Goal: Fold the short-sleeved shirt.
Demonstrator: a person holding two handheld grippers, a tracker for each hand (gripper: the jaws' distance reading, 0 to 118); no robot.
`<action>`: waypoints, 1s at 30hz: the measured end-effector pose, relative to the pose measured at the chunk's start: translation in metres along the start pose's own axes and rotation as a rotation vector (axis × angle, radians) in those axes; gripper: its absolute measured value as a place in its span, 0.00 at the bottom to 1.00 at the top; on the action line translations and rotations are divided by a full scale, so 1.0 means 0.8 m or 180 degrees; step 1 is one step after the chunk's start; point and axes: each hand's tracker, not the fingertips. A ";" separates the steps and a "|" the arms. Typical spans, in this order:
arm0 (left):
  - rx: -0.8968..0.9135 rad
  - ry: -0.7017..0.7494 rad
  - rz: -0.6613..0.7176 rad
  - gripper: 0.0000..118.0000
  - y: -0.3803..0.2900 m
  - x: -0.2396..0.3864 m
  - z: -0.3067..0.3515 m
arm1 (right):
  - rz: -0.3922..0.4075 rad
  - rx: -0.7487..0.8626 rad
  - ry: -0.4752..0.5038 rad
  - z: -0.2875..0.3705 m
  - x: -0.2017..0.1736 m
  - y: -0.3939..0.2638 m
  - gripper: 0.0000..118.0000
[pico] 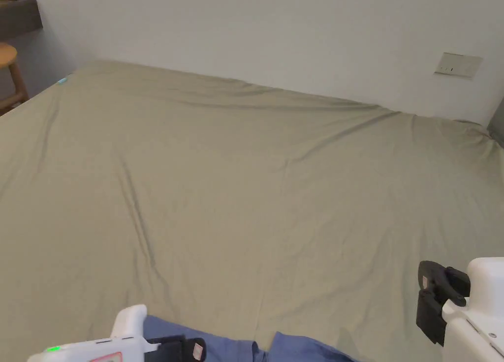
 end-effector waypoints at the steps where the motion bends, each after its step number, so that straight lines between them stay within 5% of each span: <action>1: -0.0040 0.0106 0.0080 0.13 0.012 -0.019 0.013 | 0.0017 0.0008 0.0013 -0.001 -0.001 0.002 0.01; 6: -0.0041 0.0364 0.0333 0.24 0.031 -0.075 0.045 | 0.0052 0.0009 0.0026 -0.007 -0.006 0.003 0.02; 9: -0.0290 0.0056 0.0669 0.96 0.031 -0.104 0.039 | 0.0058 -0.0047 0.0033 -0.011 -0.010 -0.002 0.02; 13: -0.0411 -0.0163 0.0951 0.99 0.036 -0.144 0.017 | 0.0135 -0.0116 0.0052 -0.014 -0.016 -0.006 0.02; 16: -0.0402 -0.0580 0.1173 0.98 0.025 -0.159 0.005 | 0.0174 -0.0118 0.0056 -0.013 -0.018 -0.006 0.02; 18: -0.0484 -0.0741 0.1455 0.88 0.022 -0.150 -0.016 | 0.0157 -0.0107 0.0064 -0.013 -0.019 -0.005 0.01; 19: -0.0536 -0.0638 0.1483 0.59 0.017 -0.143 -0.027 | 0.0144 -0.0104 0.0077 -0.014 -0.019 -0.005 0.01; 20: -0.0580 -0.0223 0.1231 0.20 0.014 -0.140 -0.036 | 0.0139 -0.0103 0.0087 -0.014 -0.021 -0.004 0.02; 21: -0.0698 0.0176 0.0928 0.12 0.010 -0.133 -0.045 | 0.0140 -0.0103 0.0095 -0.014 -0.022 -0.004 0.01; 22: -0.0704 0.0506 0.0626 0.12 0.005 -0.118 -0.045 | 0.0148 -0.0101 0.0108 -0.014 -0.024 -0.003 0.02; 23: -0.0577 0.0153 0.0732 0.12 0.009 -0.109 -0.037 | 0.0160 -0.0097 0.0123 -0.013 -0.025 -0.002 0.02; 25: -0.0532 0.0680 0.0436 0.12 0.011 -0.085 -0.031 | 0.0214 -0.0095 0.0144 -0.010 -0.028 -0.001 0.01; 30: -0.0527 0.1007 -0.0239 0.12 0.023 -0.055 -0.008 | 0.0259 -0.0091 0.0147 -0.010 -0.029 -0.001 0.01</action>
